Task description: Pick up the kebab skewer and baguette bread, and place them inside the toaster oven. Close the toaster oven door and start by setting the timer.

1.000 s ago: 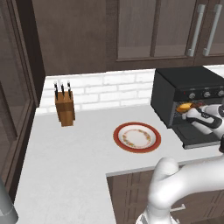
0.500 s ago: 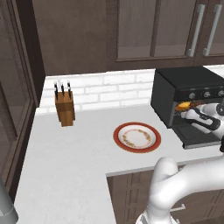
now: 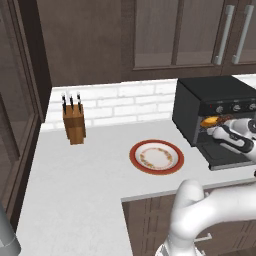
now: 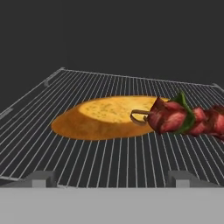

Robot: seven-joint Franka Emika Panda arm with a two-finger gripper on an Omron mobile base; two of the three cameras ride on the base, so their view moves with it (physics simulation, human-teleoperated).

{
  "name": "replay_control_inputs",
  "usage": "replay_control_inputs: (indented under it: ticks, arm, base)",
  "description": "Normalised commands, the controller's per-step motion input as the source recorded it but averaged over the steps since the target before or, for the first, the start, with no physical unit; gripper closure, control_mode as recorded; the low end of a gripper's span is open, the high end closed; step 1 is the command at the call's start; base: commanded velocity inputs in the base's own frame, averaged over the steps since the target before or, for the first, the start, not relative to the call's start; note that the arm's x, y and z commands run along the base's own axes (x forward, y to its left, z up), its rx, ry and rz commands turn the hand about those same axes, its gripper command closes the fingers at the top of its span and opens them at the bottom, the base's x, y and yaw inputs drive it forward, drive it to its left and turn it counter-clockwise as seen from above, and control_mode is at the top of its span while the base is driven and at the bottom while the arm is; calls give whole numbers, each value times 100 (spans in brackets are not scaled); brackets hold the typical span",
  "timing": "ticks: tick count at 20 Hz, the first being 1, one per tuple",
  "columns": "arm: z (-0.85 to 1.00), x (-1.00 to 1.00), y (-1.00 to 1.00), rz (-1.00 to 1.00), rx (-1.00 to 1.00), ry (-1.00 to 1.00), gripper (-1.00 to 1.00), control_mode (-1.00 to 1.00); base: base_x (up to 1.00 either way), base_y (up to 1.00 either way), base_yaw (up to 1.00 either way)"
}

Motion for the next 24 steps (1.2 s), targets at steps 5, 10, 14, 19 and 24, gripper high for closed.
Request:
replay_control_inputs:
  ticks: [5, 10, 14, 19, 24]
  arm:
    - [8, 0, 0, 0, 0, -15, -100, -100]
    - [28, 0, 0, 0, 0, -13, -100, -100]
    - [26, -3, -5, -1, 0, -2, -100, -100]
    - [12, -49, -40, 0, 0, 0, -100, -100]
    - [0, -90, -69, 0, 2, 0, -100, -100]
  base:
    - [0, 0, 0]
    - [0, 0, 0]
    - [0, 0, 0]
    - [0, 0, 0]
    - [0, 0, 0]
